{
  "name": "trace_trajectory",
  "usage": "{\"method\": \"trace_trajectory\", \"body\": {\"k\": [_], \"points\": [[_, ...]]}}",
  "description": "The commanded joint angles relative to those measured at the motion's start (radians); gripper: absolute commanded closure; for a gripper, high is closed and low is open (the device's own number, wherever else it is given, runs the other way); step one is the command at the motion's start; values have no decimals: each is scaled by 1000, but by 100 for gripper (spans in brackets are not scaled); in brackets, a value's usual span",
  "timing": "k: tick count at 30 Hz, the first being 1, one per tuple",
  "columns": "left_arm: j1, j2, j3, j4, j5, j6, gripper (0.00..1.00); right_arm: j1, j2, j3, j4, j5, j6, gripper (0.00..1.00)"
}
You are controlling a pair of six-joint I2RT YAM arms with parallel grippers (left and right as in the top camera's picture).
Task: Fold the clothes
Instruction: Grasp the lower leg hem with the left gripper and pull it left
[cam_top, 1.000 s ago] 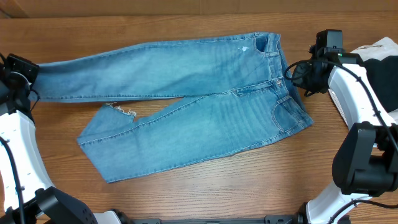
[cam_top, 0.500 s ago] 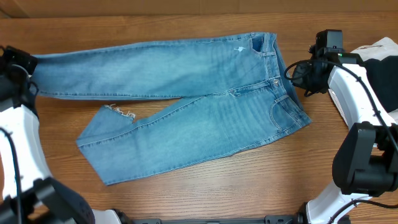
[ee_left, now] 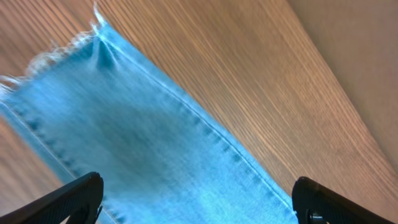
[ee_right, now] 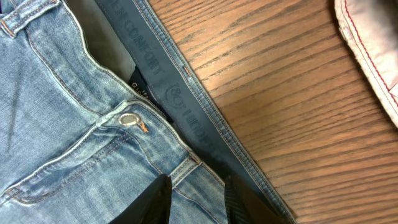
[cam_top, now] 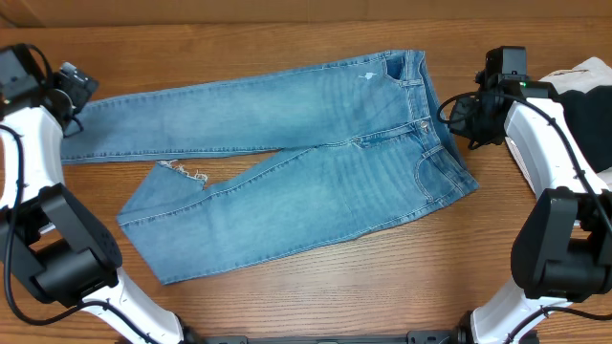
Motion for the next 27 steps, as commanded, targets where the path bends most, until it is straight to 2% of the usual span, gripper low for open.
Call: {"method": "trace_trajectory", "body": {"k": [1, 6, 9, 12, 17, 21, 27], "points": [[9, -27, 101, -118, -39, 92, 0, -4, -29, 21, -2, 6, -7, 68], [-11, -51, 115, -363, 76, 125, 0, -4, -29, 21, -18, 6, -8, 66], [-43, -40, 107, -550, 66, 125, 0, -4, -29, 21, -22, 6, -16, 61], [-71, -36, 70, -642, 49, 126, 0, -4, -29, 21, -23, 6, -27, 60], [-85, -36, -48, -616, -18, 131, 0, -4, -29, 21, -25, 6, -27, 60], [-85, -36, -172, -526, -82, 132, 5, -4, -29, 21, -32, 6, -27, 60], [-91, -36, -332, -367, -71, 199, 6, -4, -29, 21, -34, 6, -27, 60]]}}
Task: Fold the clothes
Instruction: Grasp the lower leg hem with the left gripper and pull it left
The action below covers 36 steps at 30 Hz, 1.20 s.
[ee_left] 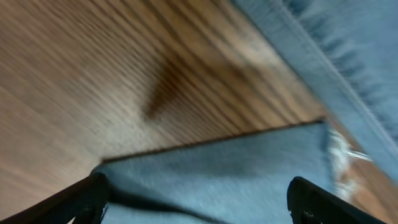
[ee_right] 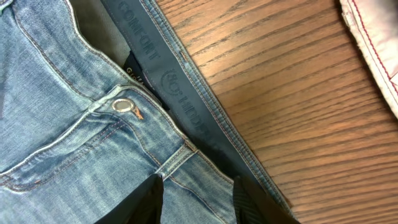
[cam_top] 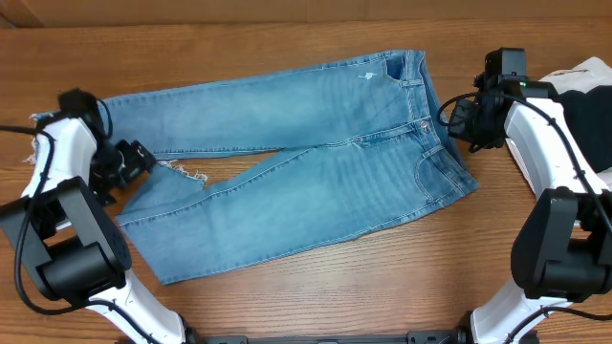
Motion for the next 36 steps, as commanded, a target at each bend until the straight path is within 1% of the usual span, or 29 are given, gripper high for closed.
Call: {"method": "trace_trajectory", "body": {"k": [1, 3, 6, 7, 8, 9, 10, 11, 12, 13, 16, 18, 21, 23, 24, 27, 32, 33, 34, 36], "points": [[-5, -17, -69, 45, -18, 68, 6, -3, -29, 21, 2, 6, -4, 60], [-9, -17, -99, 81, -11, 76, 5, -3, -29, 21, 2, 6, -4, 60], [-12, -17, -137, 136, 45, 122, 4, -3, -29, 21, 2, 6, -4, 60], [-13, -17, -149, 147, 53, 132, 5, -3, -29, 21, 2, 6, -4, 60], [-14, -17, -163, 158, 53, 134, 10, -3, -29, 21, 2, 6, -4, 60], [-14, -17, -174, 165, 53, 134, 17, -3, -29, 21, 2, 6, -4, 60], [-14, -17, -180, 167, 53, 134, 32, -3, -29, 21, 2, 6, -5, 60], [-14, -17, -187, 167, 53, 134, 65, -3, -29, 21, 2, 6, -5, 60], [-14, -17, -190, 164, 53, 133, 91, -3, -29, 21, 2, 6, -4, 60], [-14, -17, -190, 160, 53, 133, 96, -3, -29, 21, 2, 6, -4, 60], [-11, -18, -183, 118, 47, 117, 96, -3, -29, 21, 2, 6, -4, 60], [-1, -18, -165, 60, 19, 63, 96, -3, -29, 21, 1, 6, -5, 60], [20, -22, -98, -84, -44, -35, 96, -3, -29, 21, 0, 6, -8, 60], [50, -35, -11, -230, -103, -121, 96, -3, -29, 21, 0, 6, -8, 60], [62, -43, 21, -275, -113, -137, 96, -3, -29, 21, 0, 6, -8, 60], [98, -79, 101, -364, -123, -137, 96, -3, -29, 21, 2, 6, -11, 60], [156, -144, 183, -425, -166, -134, 95, -3, -29, 21, 2, 6, -11, 60], [169, -157, 188, -431, -182, -125, 89, -3, -29, 21, 2, 6, -11, 60], [179, -166, 190, -436, -195, -111, 81, -3, -29, 21, 2, 6, -11, 60], [198, -175, 190, -449, -214, -103, 79, -3, -29, 21, 2, 6, -11, 60]]}}
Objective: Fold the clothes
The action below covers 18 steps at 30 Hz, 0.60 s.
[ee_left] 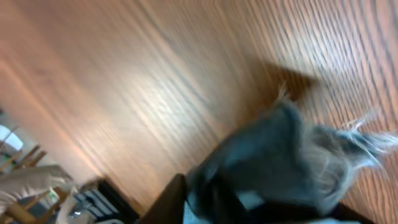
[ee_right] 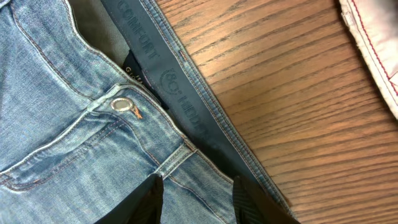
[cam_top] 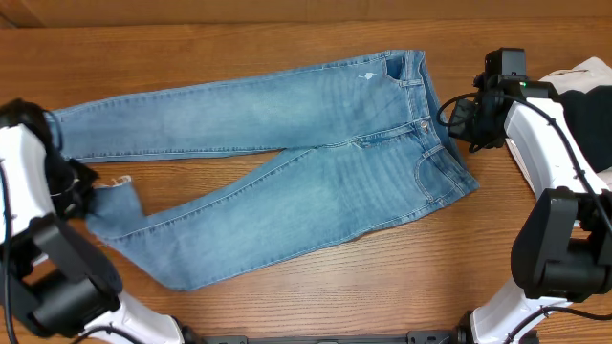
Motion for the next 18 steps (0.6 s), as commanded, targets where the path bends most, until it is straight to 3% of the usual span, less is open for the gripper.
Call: {"method": "trace_trajectory", "body": {"k": [1, 2, 5, 8, 18], "points": [[33, -39, 21, -23, -68, 1, 78, -4, -29, 21, 2, 6, -8, 60], [38, -38, 20, -32, -74, 2, 78, -4, -29, 21, 2, 6, -8, 60], [47, -37, 21, -62, -122, -1, 92, -4, -29, 21, 2, 6, -8, 60], [49, -37, 21, -69, -122, -4, 96, -4, -29, 21, 2, 6, -8, 60], [48, -37, 12, -161, -81, -3, 81, -4, -29, 21, 1, 6, -8, 60]]}}
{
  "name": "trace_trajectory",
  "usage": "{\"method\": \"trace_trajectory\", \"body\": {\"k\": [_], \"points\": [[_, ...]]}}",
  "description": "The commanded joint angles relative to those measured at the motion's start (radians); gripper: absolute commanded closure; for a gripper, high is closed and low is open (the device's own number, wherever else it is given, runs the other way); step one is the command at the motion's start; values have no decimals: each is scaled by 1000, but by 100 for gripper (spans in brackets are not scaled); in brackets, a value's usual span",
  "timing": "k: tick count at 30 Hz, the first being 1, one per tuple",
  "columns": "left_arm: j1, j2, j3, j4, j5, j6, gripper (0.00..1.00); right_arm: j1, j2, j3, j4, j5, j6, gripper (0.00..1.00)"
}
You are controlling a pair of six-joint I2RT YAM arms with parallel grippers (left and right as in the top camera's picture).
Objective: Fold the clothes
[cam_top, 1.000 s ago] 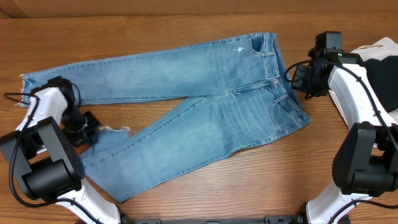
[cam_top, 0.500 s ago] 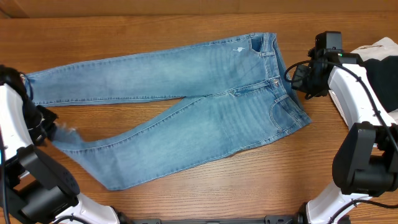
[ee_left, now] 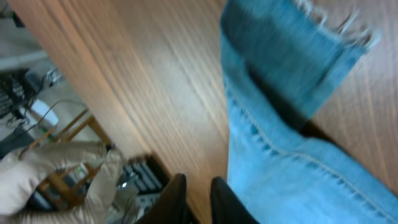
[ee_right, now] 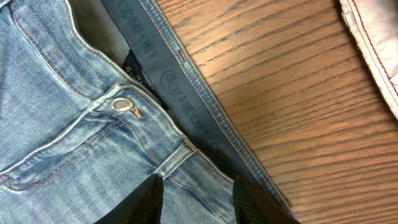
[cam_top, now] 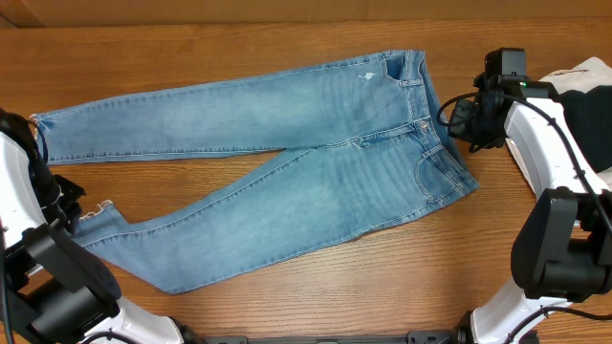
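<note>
A pair of light blue jeans (cam_top: 316,143) lies flat, waist to the right, both legs stretched left. The lower leg's frayed hem (cam_top: 96,212) rests beside my left gripper (cam_top: 65,205). In the left wrist view that gripper (ee_left: 199,180) stands open by a narrow gap with only wood between its fingers, and the hem (ee_left: 298,37) lies free beyond it. My right gripper (cam_top: 459,124) is at the waist; its fingers (ee_right: 155,199) straddle the waistband (ee_right: 168,81) below the button (ee_right: 121,104), shut on the denim.
A white and black garment pile (cam_top: 588,91) lies at the right table edge, its white corner (ee_right: 373,43) near the right gripper. The left gripper is close to the table's left edge, with floor clutter (ee_left: 62,174) beyond. Bare wood (cam_top: 316,287) runs along the front.
The left gripper has let go of the lower leg's hem, which now lies flat a little nearer the front. The lower leg is straighter. The right gripper has not moved.
The left gripper was open over the upper leg's hem at the far left, with the lower leg short and crooked. Then it stood open over the lower hem, then shut on it further left. Now that leg lies stretched and released; the right gripper stayed on the waistband.
</note>
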Motion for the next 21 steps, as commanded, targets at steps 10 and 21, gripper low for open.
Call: {"method": "trace_trajectory", "body": {"k": [10, 21], "points": [[-69, -14, -236, 119, 114, 1, 64, -4, -29, 21, 5, 6, -8, 59], [-140, -14, -478, 387, 214, 1, 0, -4, -29, 21, -3, 6, -19, 59]]}}
